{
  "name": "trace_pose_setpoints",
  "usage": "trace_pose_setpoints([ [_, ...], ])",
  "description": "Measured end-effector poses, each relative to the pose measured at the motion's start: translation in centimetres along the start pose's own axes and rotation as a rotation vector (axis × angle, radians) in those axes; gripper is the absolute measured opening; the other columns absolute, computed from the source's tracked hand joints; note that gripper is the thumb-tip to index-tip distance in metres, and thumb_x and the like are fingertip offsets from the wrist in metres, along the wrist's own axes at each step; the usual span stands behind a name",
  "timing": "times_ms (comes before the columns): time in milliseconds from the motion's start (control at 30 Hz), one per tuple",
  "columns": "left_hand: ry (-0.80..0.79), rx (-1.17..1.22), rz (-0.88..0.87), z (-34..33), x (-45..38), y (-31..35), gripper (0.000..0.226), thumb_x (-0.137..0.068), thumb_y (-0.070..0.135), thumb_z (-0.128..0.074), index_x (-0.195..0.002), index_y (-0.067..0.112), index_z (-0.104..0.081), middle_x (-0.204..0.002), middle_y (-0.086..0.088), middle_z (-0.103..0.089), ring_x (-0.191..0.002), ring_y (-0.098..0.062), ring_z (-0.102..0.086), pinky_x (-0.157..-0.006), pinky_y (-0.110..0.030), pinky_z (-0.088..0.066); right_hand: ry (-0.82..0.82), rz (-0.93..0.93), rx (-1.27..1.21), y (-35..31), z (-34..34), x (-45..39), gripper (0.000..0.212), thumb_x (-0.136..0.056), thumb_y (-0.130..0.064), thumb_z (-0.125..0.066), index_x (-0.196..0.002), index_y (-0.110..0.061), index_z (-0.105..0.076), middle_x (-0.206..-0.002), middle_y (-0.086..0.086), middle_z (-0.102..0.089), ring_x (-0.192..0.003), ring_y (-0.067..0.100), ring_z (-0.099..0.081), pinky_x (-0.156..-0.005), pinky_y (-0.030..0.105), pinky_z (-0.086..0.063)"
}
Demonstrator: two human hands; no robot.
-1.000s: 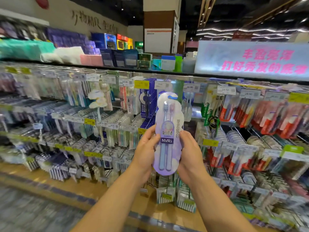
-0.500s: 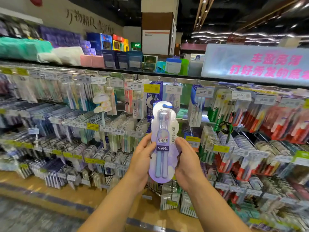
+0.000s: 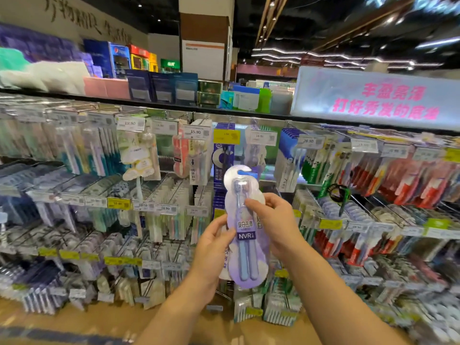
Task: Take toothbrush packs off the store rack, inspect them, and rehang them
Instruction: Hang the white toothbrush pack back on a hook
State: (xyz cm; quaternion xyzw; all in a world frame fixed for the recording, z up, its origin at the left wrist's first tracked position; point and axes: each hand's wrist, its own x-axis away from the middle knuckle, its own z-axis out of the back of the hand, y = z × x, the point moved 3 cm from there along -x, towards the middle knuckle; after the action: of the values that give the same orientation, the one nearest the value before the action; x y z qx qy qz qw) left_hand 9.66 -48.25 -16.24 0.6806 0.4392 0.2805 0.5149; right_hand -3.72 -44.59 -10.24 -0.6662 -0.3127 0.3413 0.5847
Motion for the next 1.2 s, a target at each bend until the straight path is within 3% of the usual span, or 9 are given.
trace_pose_setpoints([
  [167,-0.02,-0.028,0.012,1.4,-2.0,-0.9,0.026,-0.098,0.009,-0.062,-0.118,0.024,-0.071,-0.109,0.001,-0.078,-0.096,-0.016,-0.076,-0.072,-0.025,-0.06,0.059,0.002,0.145,1.0,-0.7,-2.1,0.02,-0.085,-0.015,-0.077,-0.094,-0.002,-0.066,-0.081,0.009,-0.067,-0.072,0.022,-0.066,-0.069,0.042,-0.057],
  [367,0.001,-0.129,0.034,2.2,-5.2,-2.0,0.026,-0.098,0.025,-0.066,-0.116,0.044,-0.069,-0.122,0.009,-0.074,-0.115,-0.017,-0.07,-0.1,-0.049,-0.056,0.009,0.097,0.244,1.3,-1.2,-5.1,0.026,-0.086,-0.022,-0.079,-0.107,-0.016,-0.065,-0.097,-0.001,-0.074,-0.08,0.012,-0.072,-0.072,0.03,-0.059],
  [467,0.024,-0.161,0.011,2.4,-7.4,-2.5,0.025,-0.097,0.026,-0.067,-0.113,0.045,-0.069,-0.126,0.018,-0.068,-0.121,-0.007,-0.064,-0.101,-0.038,-0.054,-0.006,0.103,0.316,1.9,-1.0,-7.6,0.02,-0.087,-0.021,-0.078,-0.101,-0.015,-0.066,-0.098,0.01,-0.074,-0.09,0.027,-0.072,-0.08,0.044,-0.059],
  [600,0.066,-0.194,-0.025,2.1,-10.2,-3.0,0.025,-0.099,0.013,-0.064,-0.112,0.033,-0.069,-0.116,0.027,-0.063,-0.105,0.023,-0.057,-0.08,-0.007,-0.049,0.028,0.054,0.306,2.8,-0.5,-11.4,0.022,-0.081,-0.012,-0.072,-0.1,-0.008,-0.062,-0.098,0.015,-0.071,-0.086,0.032,-0.071,-0.082,0.051,-0.058],
  [700,0.133,-0.225,0.016,2.2,-12.3,-3.3,0.028,-0.102,0.015,-0.059,-0.111,0.039,-0.07,-0.123,0.023,-0.064,-0.119,0.002,-0.06,-0.101,-0.034,-0.053,0.02,0.024,0.255,3.0,0.2,-14.0,0.029,-0.082,0.0,-0.068,-0.108,-0.007,-0.058,-0.092,0.005,-0.066,-0.067,0.009,-0.066,-0.061,0.03,-0.056],
  [800,0.209,-0.215,-0.003,2.4,-14.4,-3.3,0.033,-0.101,0.008,-0.058,-0.11,0.037,-0.071,-0.127,0.016,-0.066,-0.127,-0.014,-0.06,-0.11,-0.048,-0.047,-0.011,0.026,0.232,3.1,1.0,-16.9,0.027,-0.084,0.002,-0.066,-0.107,-0.011,-0.058,-0.089,0.003,-0.065,-0.064,0.009,-0.063,-0.049,0.018,-0.049],
  [933,0.26,-0.217,-0.012,2.3,-16.5,-3.3,0.032,-0.102,0.003,-0.053,-0.112,0.03,-0.068,-0.127,0.012,-0.064,-0.134,-0.021,-0.054,-0.111,-0.039,-0.042,-0.032,0.065,0.242,3.1,1.8,-19.8,0.027,-0.086,-0.002,-0.063,-0.096,-0.027,-0.059,-0.085,-0.001,-0.065,-0.07,0.016,-0.063,-0.055,0.024,-0.052],
  [1033,0.286,-0.245,0.013,2.2,-18.0,-3.7,0.032,-0.103,0.008,-0.053,-0.117,0.033,-0.067,-0.135,-0.006,-0.063,-0.136,-0.041,-0.048,-0.112,-0.054,-0.04,-0.06,0.095,0.255,3.0,2.1,-21.3,0.028,-0.085,-0.006,-0.066,-0.1,-0.03,-0.06,-0.091,-0.004,-0.068,-0.081,0.021,-0.068,-0.069,0.038,-0.057],
  [1200,0.297,-0.255,0.019,1.5,-19.3,-3.8,0.035,-0.1,0.01,-0.057,-0.117,0.039,-0.066,-0.139,0.008,-0.06,-0.132,-0.02,-0.055,-0.112,-0.052,-0.044,-0.097,0.201,0.244,2.5,2.5,-23.2,0.034,-0.088,-0.01,-0.069,-0.099,-0.041,-0.062,-0.104,-0.004,-0.07,-0.09,0.015,-0.071,-0.08,0.046,-0.062],
])
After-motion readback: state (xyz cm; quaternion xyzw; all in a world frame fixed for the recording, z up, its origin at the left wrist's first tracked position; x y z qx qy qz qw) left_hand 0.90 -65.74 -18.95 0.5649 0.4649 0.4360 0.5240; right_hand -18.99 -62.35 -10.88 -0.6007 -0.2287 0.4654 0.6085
